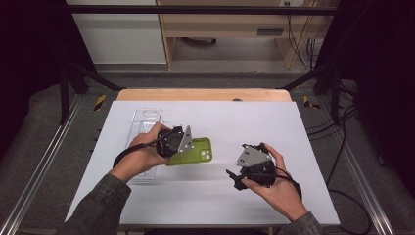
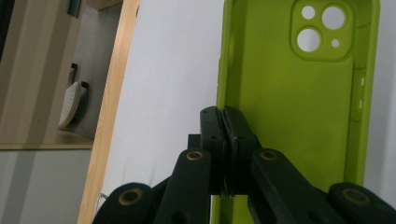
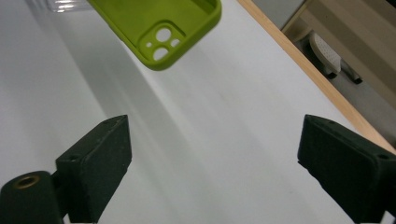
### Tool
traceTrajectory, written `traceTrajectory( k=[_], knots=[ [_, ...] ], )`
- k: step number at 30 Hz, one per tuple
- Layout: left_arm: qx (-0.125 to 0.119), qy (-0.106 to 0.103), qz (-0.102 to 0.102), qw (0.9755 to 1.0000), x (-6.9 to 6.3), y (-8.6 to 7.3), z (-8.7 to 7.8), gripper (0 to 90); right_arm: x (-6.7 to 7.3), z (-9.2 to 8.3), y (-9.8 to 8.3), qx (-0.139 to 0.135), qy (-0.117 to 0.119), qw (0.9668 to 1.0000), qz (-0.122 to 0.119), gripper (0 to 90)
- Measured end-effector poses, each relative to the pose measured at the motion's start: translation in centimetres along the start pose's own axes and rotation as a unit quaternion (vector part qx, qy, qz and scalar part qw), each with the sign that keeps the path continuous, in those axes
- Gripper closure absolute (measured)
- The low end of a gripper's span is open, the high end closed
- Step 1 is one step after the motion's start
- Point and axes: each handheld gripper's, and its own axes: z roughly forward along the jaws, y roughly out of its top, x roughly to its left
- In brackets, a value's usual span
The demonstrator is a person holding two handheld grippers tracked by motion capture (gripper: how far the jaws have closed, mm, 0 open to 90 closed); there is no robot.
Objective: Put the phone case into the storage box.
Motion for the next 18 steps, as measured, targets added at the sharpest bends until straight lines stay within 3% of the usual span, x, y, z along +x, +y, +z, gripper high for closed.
traceTrajectory(
  k=[7, 12, 18],
  knots=[
    [-0.015, 0.012, -0.009, 0.9998, 0.2, 0.0, -0.2, 87.2, -0.7, -0.1, -1.4, -0.034, -0.018, 0.9991, 0.020, 9.1],
    [-0.028, 0.026, -0.021, 0.9990, 0.6, -0.3, -0.9, 87.2, -1.0, -0.4, -2.1, -0.071, -0.038, 0.9962, 0.034, 7.6],
    [-0.045, 0.043, -0.038, 0.9973, 0.9, -0.7, -1.6, 87.2, -0.8, -0.3, -3.2, -0.089, -0.038, 0.9932, 0.066, 7.4]
  ],
)
